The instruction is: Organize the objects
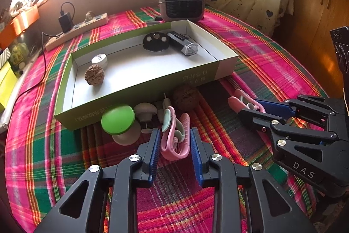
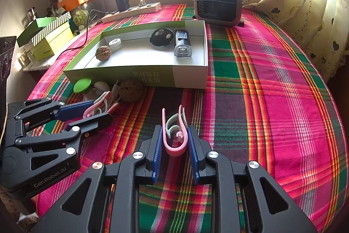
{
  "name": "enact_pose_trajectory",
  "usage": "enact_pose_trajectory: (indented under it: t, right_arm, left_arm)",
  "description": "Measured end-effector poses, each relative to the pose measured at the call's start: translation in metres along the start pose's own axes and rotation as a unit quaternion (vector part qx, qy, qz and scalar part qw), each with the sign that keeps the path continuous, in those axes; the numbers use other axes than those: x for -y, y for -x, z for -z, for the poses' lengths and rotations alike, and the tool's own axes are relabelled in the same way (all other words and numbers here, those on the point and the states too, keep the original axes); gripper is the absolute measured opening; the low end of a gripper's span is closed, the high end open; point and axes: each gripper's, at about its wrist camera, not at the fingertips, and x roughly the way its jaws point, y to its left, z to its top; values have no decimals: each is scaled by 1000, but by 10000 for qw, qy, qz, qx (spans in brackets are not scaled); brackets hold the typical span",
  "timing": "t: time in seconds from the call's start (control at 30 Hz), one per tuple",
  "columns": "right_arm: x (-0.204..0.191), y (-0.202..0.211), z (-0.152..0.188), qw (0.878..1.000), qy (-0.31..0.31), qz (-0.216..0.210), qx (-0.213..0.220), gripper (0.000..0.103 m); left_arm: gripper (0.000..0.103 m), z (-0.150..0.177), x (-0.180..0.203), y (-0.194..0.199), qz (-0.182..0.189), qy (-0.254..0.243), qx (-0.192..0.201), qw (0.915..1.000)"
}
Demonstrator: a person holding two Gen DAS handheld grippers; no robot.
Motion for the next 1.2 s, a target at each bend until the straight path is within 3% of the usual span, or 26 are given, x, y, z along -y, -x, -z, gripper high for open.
enact_pose_trajectory:
  t: [0.37,1.2]
  right_arm:
    - [-2,2,2,10000,54,29,-6,24]
    - [-10,5,9,9998,164,76,-2,24]
  left_arm:
    - [25,5,-7,14,257,239,122,9993]
    - [25,34,-45,25,145,894,118,9958]
